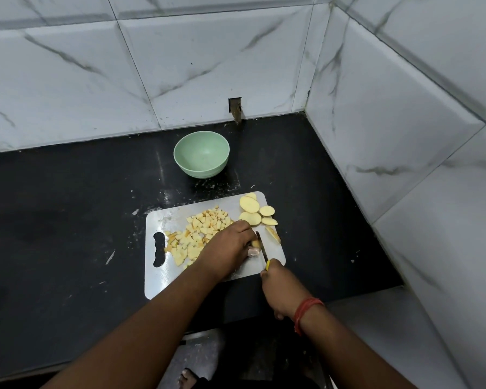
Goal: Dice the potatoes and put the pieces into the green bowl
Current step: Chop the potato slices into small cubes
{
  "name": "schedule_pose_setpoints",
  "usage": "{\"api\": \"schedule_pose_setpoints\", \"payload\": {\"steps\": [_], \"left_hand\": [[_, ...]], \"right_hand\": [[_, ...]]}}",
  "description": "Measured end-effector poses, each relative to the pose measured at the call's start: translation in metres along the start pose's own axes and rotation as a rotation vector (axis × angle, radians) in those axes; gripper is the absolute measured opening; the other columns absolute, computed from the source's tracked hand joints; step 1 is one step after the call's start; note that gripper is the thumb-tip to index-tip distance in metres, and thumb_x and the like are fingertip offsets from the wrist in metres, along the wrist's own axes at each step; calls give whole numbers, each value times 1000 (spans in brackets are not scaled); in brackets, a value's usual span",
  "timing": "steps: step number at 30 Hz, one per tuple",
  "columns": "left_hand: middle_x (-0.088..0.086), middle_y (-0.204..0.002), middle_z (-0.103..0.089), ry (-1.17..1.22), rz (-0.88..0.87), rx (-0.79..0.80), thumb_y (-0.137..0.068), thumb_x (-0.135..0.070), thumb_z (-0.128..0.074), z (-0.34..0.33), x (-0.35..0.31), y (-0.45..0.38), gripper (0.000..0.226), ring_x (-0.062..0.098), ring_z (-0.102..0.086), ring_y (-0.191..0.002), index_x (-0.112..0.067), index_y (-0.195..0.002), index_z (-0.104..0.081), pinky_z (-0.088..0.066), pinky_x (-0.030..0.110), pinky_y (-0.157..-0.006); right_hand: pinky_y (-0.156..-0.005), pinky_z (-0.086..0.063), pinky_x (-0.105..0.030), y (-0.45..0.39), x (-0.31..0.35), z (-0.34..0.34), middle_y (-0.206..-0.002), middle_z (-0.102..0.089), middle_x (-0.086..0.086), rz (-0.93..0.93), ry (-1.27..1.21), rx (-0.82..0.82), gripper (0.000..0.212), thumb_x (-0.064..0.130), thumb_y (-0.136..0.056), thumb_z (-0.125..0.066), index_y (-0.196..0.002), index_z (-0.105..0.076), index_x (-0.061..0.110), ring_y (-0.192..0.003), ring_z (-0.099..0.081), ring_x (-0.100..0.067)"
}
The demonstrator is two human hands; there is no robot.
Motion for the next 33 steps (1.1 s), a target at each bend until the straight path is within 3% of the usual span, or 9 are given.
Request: {"api": "schedule_pose_setpoints", "payload": {"steps": [2, 4, 11, 16, 21, 24, 28, 33], "left_hand": [[7, -99, -60, -5, -5, -4, -84, -18, -76, -1, 1, 0, 21, 25, -60, -86, -8, -102, -70, -53, 40, -70], [7, -98, -60, -8, -8, -9, -83, -16, -76, -1, 1, 0, 20, 25, -60, -85, -8, -100, -70, -53, 39, -68], [3, -98, -62, -3, 12, -42, -77, -6, -75, -4, 4, 2, 22, 23, -61, -83, -13, -98, -70, -46, 29, -64], [3, -98, -62, -17, 33, -77, -75, -2, -74, -7, 3, 4, 24, 22, -61, -86, -13, -97, -71, -45, 28, -66], [7, -98, -61, -34, -13, -81, -78, -5, -73, -8, 5, 2, 19, 27, -60, -84, -8, -97, -69, -49, 33, -67], [8, -101, -60, -110, -56, -117, -83, -18, -68, -10, 1, 8, 21, 28, -56, -88, -7, -101, -66, -51, 43, -78], [2, -114, -62, -194, -100, -193, -84, -22, -75, -16, -3, 24, 30, 24, -57, -103, -14, -112, -69, -38, 50, -111], [-2, -117, -67, -307, -266, -171, -94, -27, -66, -21, -10, 32, 24, 22, -58, -113, -17, -115, -73, -35, 54, -115]], "right_hand": [[-70, -48, -35, -2, 2, -2, -74, -40, 0, 26, 64, 16, 5, 14, -102, -34, -99, -34, 10, -76, -57, -26], [-78, -43, -30, -5, 2, -2, -74, -35, 3, 24, 32, -6, 4, 14, -102, -35, -102, -33, 11, -88, -49, -19], [-79, -38, -30, -18, 6, 0, -73, -32, 3, 8, 88, 14, 8, 12, -100, -39, -103, -32, 13, -89, -43, -19], [-79, -40, -31, -12, -6, 0, -84, -44, -3, 1, 124, 33, 5, 15, -101, -37, -104, -33, 14, -90, -48, -22], [-80, -42, -32, -4, -14, -1, -102, -49, -11, 0, 140, 34, 4, 14, -100, -38, -103, -34, 13, -110, -58, -33], [-79, -41, -31, -2, -13, -1, -115, -56, -17, -2, 133, 21, 5, 14, -100, -38, -103, -34, 14, -110, -58, -33], [-82, -42, -34, -3, -14, 1, -120, -57, -20, 0, 141, 4, 18, 13, -100, -39, -116, -43, 7, -111, -58, -35], [-82, -43, -35, -4, -17, 1, -119, -57, -20, 11, 167, 3, 28, 14, -99, -40, -124, -44, 3, -110, -58, -36]]}}
Point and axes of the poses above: each hand's wrist, its own y-axis away from the middle knuckle, its own z-axis out of the back of the hand, x = y × z, the point moved 4 cm from there along -y, towards the middle knuckle
